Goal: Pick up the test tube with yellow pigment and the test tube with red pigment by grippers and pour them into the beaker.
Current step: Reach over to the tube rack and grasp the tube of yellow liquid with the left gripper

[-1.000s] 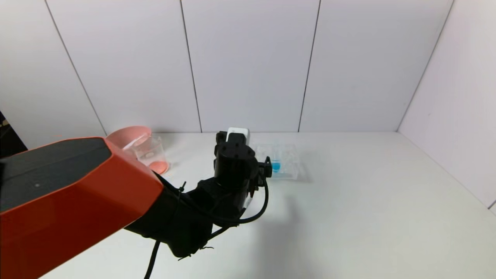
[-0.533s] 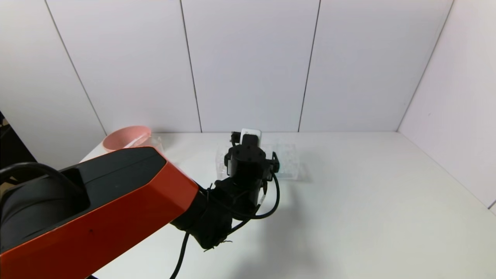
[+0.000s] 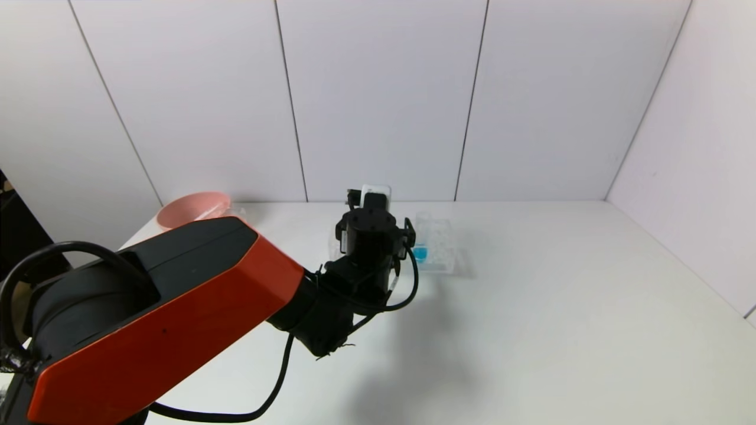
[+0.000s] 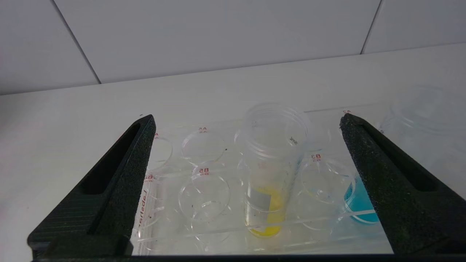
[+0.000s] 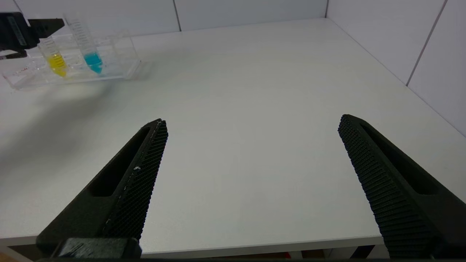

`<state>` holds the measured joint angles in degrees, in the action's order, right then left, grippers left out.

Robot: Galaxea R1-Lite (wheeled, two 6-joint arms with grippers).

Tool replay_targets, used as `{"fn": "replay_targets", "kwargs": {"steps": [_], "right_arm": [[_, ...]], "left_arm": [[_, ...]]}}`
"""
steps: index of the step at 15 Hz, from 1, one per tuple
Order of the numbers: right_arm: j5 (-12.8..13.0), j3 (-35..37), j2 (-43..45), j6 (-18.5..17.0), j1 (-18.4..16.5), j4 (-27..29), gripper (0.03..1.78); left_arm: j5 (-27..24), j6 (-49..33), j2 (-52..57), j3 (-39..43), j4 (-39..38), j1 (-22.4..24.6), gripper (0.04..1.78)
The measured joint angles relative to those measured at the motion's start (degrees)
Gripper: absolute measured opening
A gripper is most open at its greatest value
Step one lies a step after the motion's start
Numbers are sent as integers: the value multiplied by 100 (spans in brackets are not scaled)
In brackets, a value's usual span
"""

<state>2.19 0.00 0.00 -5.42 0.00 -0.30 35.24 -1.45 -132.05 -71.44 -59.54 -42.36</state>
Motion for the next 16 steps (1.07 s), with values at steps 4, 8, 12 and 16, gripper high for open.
{"fn": "replay_targets", "kwargs": {"steps": [4, 8, 12, 16], "right_arm": [[0, 0, 0, 0, 0, 0, 171], [-2, 0, 0, -2, 0, -2, 171], [-2, 0, 0, 0, 0, 0, 171], [0, 0, 0, 2, 0, 0, 171]], "left_arm": [[-2, 2, -87, -107, -62, 11, 176], [-5, 9, -135, -116, -118, 20, 158], [-7, 7, -155, -102, -118, 17, 98], [-18, 7, -168, -102, -121, 15, 45]]}}
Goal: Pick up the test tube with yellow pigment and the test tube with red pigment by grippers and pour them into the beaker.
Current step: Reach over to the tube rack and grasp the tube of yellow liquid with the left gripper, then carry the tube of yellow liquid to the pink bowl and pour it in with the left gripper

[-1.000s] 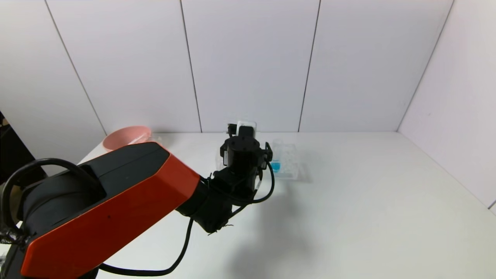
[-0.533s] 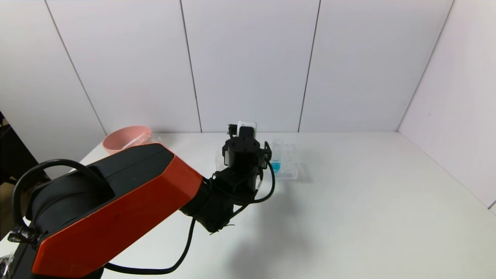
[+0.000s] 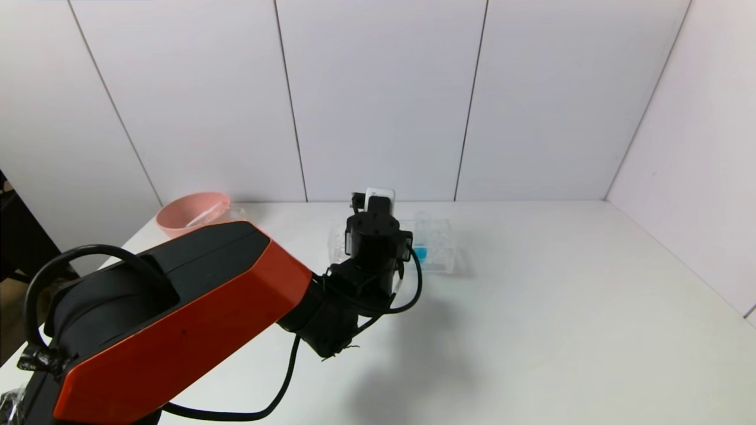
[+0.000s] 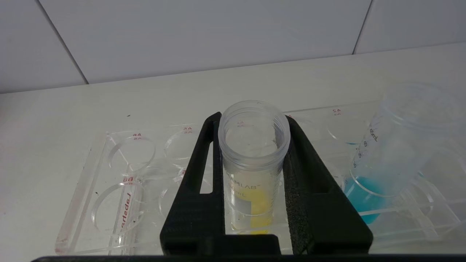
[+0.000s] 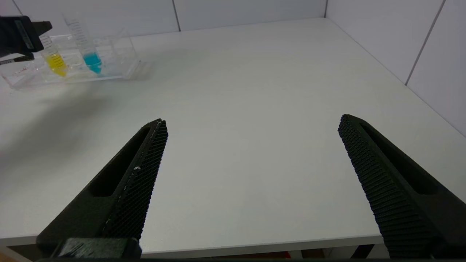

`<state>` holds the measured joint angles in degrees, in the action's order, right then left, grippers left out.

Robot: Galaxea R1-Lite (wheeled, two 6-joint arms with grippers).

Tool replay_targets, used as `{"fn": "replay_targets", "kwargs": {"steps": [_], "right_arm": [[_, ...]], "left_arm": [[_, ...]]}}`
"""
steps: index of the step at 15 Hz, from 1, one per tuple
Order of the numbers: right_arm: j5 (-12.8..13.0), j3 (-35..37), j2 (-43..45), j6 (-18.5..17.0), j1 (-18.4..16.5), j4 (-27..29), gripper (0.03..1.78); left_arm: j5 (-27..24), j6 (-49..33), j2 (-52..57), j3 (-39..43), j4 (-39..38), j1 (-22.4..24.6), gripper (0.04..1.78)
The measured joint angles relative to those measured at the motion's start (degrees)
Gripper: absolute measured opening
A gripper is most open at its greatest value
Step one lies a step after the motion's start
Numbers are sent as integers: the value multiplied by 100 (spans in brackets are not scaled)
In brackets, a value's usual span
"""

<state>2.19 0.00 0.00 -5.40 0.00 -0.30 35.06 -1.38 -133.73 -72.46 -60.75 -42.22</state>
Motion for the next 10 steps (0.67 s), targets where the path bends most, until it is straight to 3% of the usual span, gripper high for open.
{"fn": "replay_targets", "kwargs": {"steps": [10], "right_arm": [[-2, 0, 0, -2, 0, -2, 171]], "left_arm": [[-23, 413, 488, -96, 91, -6, 44]]}}
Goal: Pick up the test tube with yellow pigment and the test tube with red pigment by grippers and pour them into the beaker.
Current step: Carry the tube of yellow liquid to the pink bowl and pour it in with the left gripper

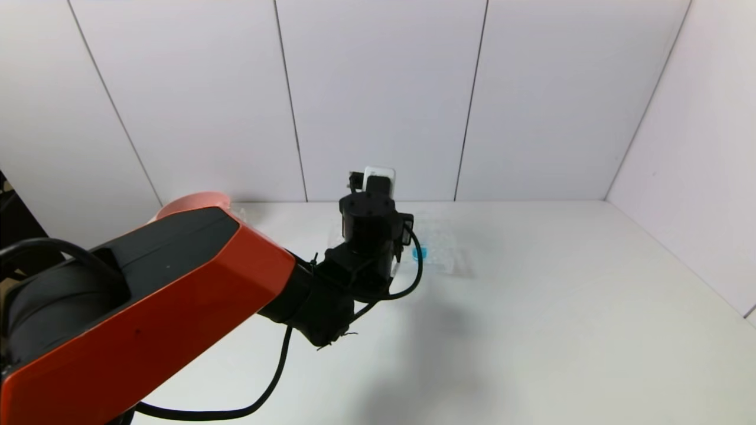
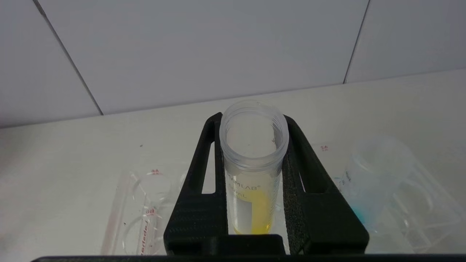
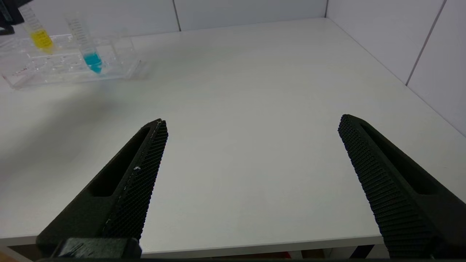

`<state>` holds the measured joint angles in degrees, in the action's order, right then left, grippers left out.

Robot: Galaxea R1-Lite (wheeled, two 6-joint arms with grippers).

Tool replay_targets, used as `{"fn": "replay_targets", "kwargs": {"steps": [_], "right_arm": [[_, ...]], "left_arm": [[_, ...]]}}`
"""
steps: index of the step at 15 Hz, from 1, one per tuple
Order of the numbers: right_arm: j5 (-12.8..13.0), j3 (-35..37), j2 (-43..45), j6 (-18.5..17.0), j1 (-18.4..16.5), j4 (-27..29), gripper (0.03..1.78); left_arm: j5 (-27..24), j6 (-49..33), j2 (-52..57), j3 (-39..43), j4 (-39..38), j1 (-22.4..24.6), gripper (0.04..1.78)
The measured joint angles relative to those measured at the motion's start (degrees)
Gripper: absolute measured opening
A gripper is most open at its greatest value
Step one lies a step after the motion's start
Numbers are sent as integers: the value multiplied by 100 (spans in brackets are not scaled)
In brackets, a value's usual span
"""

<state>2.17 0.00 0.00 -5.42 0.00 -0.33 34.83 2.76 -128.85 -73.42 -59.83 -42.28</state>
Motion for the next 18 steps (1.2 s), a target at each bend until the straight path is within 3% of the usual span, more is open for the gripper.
{"fn": "replay_targets", "kwargs": {"steps": [7, 10, 14, 18], "right_arm": [[2, 0, 0, 0, 0, 2, 171], [2, 0, 0, 0, 0, 0, 171], [2, 0, 0, 0, 0, 2, 171], [2, 0, 0, 0, 0, 2, 171]], "left_arm": [[-112, 154, 768, 146, 316, 9, 44], [-634, 101, 1242, 672, 523, 63, 44], [-1830, 18, 2302, 1681, 1172, 612, 44], [-3496, 2, 3390, 2378, 2119, 1907, 44]]}}
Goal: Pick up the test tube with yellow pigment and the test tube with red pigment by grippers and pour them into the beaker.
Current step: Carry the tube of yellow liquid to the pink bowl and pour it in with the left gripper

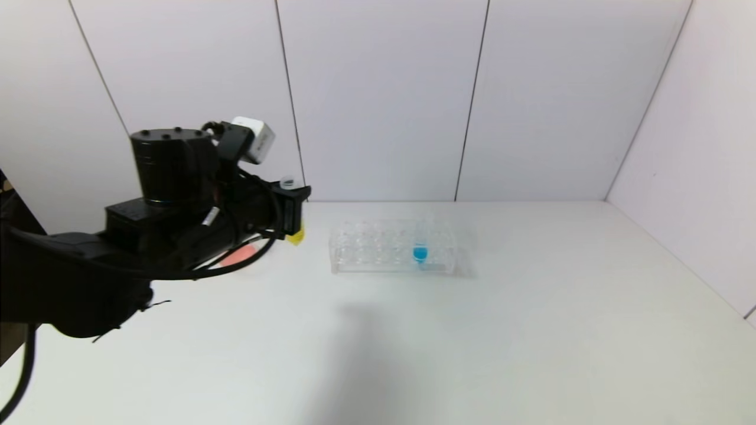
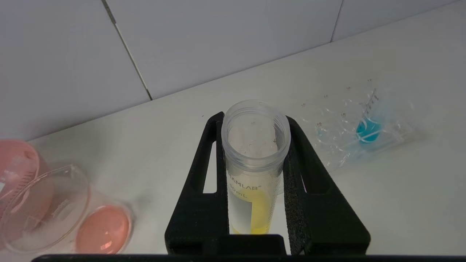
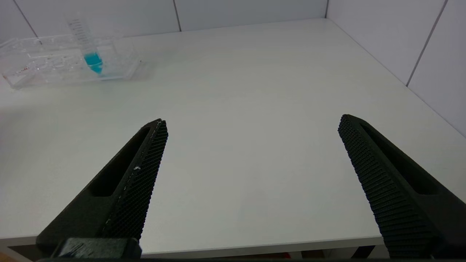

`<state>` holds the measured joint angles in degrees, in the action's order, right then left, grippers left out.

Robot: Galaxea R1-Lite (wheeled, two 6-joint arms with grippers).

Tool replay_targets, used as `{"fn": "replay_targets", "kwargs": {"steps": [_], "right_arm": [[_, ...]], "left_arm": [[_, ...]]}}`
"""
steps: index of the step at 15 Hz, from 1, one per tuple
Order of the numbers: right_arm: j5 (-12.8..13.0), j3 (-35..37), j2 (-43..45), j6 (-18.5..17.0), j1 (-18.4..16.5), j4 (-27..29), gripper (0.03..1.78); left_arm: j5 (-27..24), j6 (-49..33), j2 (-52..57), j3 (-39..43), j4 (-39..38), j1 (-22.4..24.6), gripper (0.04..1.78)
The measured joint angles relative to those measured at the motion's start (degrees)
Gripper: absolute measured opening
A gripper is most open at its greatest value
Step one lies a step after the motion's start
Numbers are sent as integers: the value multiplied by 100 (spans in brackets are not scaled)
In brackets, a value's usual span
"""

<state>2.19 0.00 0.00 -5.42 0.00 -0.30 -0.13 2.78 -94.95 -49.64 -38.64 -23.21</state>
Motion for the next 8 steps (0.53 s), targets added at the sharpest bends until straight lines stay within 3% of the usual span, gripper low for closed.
{"fn": "replay_targets", "kwargs": {"steps": [5, 8], "right_arm": [[0, 0, 0, 0, 0, -2, 171], [0, 0, 0, 0, 0, -2, 171]], "left_arm": [[-1935, 143, 752, 367, 891, 1986, 44], [-2938, 686, 783, 336, 1340, 2975, 44]]}}
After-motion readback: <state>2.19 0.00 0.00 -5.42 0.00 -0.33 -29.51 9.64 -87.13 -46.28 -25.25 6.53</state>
